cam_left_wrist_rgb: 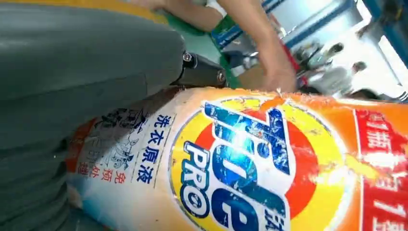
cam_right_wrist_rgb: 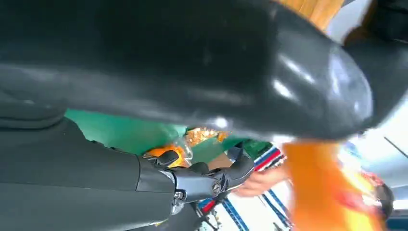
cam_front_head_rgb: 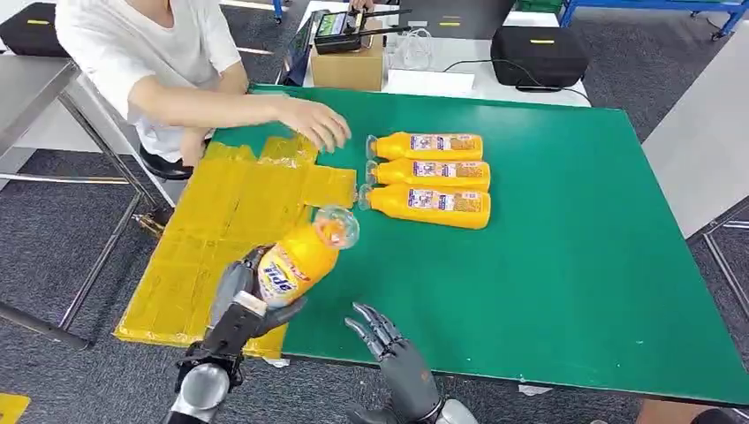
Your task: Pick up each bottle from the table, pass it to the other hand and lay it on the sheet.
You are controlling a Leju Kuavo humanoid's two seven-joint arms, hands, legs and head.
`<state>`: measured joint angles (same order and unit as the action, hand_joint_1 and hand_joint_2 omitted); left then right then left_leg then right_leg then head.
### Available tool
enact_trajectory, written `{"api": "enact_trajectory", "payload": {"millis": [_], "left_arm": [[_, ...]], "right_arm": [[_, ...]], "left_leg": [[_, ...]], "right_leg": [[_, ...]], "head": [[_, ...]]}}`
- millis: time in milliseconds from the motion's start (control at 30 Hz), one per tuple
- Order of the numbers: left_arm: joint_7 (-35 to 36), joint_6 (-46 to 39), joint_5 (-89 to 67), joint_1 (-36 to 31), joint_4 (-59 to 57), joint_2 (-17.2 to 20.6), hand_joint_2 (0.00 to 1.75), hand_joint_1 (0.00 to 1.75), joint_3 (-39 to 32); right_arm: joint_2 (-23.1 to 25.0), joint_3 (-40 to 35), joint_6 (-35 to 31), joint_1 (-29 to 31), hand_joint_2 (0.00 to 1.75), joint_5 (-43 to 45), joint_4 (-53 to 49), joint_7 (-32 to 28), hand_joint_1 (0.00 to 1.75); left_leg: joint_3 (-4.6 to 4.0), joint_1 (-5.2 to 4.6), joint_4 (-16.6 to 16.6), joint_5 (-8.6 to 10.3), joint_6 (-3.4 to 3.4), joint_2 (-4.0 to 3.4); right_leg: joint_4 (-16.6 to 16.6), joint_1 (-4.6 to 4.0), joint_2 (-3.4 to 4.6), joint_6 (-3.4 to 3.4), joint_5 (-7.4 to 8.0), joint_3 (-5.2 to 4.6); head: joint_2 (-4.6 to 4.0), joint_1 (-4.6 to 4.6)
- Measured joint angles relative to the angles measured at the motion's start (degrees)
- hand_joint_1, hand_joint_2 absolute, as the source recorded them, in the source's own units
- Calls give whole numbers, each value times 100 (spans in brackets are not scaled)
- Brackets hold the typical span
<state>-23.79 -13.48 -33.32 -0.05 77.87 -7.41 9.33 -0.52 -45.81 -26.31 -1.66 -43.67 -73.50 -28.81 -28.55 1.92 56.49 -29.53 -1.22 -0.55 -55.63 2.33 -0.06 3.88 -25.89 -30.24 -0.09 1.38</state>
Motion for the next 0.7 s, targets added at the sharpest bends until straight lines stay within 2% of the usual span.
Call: {"api": "enact_trajectory", "payload": {"millis": [33,100,233,400,533,600,700], "left_arm": [[78,-44,-168,-65,-133,68,175,162,0],[318,-143,-594,-248,-546,217,175,162,0],[506,-40,-1160,-969,-1635,621,175,161,-24],[598,24,-1352,-1563,-2469,835,175,166,-24],[862,281,-1675,-2086,-3134,1006,175,157,-15],[875,319,-1826,-2362,-3499,1089,175,134,-13],[895,354,-2021,-2646,-3897,1225,175,134,0]], "right_arm": [[0,15,11,1,0,15,0,-37,0],[2,46,79,6,0,63,0,-127,0],[2,92,208,49,0,144,2,-306,0],[4,129,229,69,0,181,4,-369,0],[41,138,227,99,0,345,59,-531,0],[79,138,229,106,0,417,94,-590,0],[94,138,229,108,0,483,147,-636,0]], "left_leg": [[0,0,0,0,0,1],[2,1,0,1,0,2],[17,4,-2,3,-1,5],[35,3,-3,3,-1,4],[63,3,-5,1,-2,7],[72,4,-6,1,-2,-1],[80,6,-6,6,-6,-1]], "right_leg": [[0,-1,0,0,0,0],[0,-1,-1,0,0,0],[-4,-2,-2,-1,0,23],[-4,-2,-1,-1,0,42],[-3,-1,-5,-1,0,79],[-4,-2,-1,-1,0,81],[-8,-4,-1,-2,1,83]], "head": [[0,-4],[0,0],[0,0],[0,-4],[0,-2],[0,-4],[0,-2]]}}
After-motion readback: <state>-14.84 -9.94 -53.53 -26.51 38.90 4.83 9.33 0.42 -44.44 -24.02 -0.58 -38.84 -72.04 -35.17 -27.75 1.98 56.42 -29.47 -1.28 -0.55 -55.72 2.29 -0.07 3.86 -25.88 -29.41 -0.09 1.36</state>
